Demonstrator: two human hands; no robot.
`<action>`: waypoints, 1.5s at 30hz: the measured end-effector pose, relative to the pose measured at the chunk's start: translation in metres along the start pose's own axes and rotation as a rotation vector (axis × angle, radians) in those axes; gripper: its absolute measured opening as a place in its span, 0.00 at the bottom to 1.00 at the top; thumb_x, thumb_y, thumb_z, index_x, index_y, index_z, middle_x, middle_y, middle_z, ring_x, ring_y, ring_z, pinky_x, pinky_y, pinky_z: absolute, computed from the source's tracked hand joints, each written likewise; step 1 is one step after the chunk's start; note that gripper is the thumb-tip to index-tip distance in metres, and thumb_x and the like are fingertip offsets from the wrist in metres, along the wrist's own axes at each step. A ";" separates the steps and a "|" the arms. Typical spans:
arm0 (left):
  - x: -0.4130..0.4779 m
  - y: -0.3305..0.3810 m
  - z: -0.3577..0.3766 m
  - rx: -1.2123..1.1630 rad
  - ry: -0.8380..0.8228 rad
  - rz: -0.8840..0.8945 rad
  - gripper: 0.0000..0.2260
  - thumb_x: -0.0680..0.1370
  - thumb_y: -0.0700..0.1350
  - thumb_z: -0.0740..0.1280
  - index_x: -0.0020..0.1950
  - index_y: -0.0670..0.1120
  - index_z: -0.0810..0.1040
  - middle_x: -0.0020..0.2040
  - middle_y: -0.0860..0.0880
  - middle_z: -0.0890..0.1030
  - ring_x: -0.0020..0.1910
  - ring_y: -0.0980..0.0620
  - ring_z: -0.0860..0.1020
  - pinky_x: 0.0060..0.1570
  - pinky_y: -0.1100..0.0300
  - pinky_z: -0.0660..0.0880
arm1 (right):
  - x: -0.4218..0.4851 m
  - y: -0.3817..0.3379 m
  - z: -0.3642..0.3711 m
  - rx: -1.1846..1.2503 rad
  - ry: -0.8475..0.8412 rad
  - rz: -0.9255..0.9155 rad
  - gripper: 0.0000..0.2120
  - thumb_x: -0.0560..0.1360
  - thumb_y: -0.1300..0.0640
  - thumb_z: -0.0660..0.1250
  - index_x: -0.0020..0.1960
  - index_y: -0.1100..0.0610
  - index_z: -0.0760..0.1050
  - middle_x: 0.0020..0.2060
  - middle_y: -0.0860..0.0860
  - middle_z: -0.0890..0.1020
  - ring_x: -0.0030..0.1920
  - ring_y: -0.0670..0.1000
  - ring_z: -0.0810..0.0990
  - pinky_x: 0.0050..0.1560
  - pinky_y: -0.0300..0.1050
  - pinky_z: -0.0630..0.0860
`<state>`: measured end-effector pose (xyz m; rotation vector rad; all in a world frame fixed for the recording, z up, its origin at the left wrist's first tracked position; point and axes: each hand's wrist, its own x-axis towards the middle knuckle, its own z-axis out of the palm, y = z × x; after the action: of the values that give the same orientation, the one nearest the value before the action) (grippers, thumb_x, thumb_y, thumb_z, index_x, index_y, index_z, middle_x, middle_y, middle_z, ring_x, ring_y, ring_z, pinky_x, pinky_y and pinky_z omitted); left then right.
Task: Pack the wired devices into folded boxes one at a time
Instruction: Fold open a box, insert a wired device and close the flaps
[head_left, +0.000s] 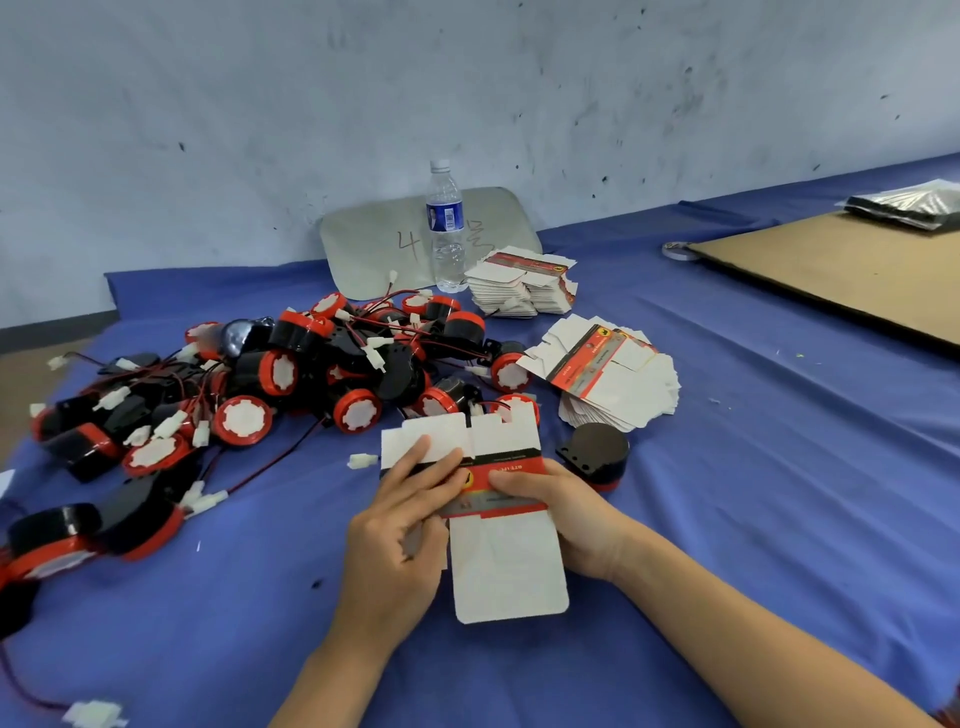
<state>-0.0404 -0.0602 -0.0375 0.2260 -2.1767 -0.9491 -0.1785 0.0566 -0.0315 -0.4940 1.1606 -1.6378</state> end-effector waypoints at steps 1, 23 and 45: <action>0.000 0.002 0.000 0.021 0.027 0.038 0.16 0.76 0.43 0.60 0.62 0.50 0.78 0.67 0.58 0.74 0.73 0.62 0.63 0.67 0.70 0.64 | 0.000 -0.001 0.000 0.009 -0.004 -0.005 0.19 0.70 0.56 0.73 0.58 0.56 0.75 0.47 0.57 0.85 0.45 0.56 0.85 0.42 0.47 0.81; -0.002 0.016 0.004 -0.242 -0.071 -0.162 0.42 0.66 0.74 0.66 0.72 0.75 0.45 0.71 0.75 0.59 0.69 0.72 0.62 0.53 0.80 0.66 | -0.008 -0.002 0.025 0.060 -0.044 -0.337 0.23 0.74 0.37 0.57 0.69 0.31 0.63 0.68 0.45 0.75 0.66 0.55 0.76 0.63 0.57 0.75; -0.005 0.003 0.008 -0.205 -0.031 -0.208 0.46 0.62 0.56 0.76 0.75 0.42 0.61 0.57 0.51 0.78 0.54 0.52 0.80 0.45 0.63 0.79 | -0.019 0.001 0.031 -0.861 0.182 -0.925 0.19 0.79 0.52 0.56 0.57 0.59 0.81 0.60 0.46 0.78 0.62 0.54 0.73 0.63 0.43 0.67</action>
<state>-0.0416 -0.0513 -0.0419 0.3454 -2.0938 -1.2922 -0.1461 0.0601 -0.0144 -1.6433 1.9419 -1.8644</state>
